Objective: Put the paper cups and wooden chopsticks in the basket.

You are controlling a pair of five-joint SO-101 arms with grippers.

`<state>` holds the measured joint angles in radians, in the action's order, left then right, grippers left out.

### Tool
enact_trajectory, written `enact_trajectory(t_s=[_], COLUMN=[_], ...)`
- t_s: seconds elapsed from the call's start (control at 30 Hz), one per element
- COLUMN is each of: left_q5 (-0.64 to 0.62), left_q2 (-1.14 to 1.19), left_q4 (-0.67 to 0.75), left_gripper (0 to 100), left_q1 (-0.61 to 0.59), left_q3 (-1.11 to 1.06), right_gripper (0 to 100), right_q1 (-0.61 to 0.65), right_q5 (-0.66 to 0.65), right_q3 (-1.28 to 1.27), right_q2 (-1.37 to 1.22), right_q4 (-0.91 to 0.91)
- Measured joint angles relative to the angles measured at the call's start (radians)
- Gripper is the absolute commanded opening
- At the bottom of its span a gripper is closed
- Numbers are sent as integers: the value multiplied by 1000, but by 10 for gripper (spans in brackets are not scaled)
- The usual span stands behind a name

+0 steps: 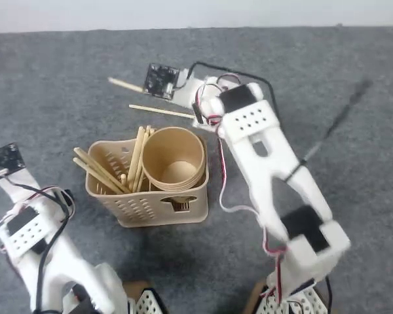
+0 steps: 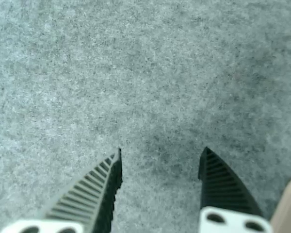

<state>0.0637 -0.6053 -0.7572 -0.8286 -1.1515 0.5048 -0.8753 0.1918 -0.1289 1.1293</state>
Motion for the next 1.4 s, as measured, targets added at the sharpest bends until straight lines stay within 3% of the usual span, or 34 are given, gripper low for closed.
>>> enact_trajectory(t_s=[0.2,0.5,0.6,0.97,1.17,1.4], left_q5=[0,0,-18,-66,-110,-121], left_q2=[0,0,0,0,0,0], left_q4=[0,0,0,0,0,0], left_gripper=[246,246,246,246,246,246], left_q1=[0,0,0,-17,-61,-63], left_q3=[0,0,0,0,0,0], right_gripper=[8,7,7,7,6,6], right_q1=[75,172,219,589,606,554], right_q5=[141,732,847,876,876,855], right_q3=[0,0,0,-9,-222,-678], right_q2=[256,563,577,436,436,681], right_q4=[6,-49,-49,-121,-227,-597])
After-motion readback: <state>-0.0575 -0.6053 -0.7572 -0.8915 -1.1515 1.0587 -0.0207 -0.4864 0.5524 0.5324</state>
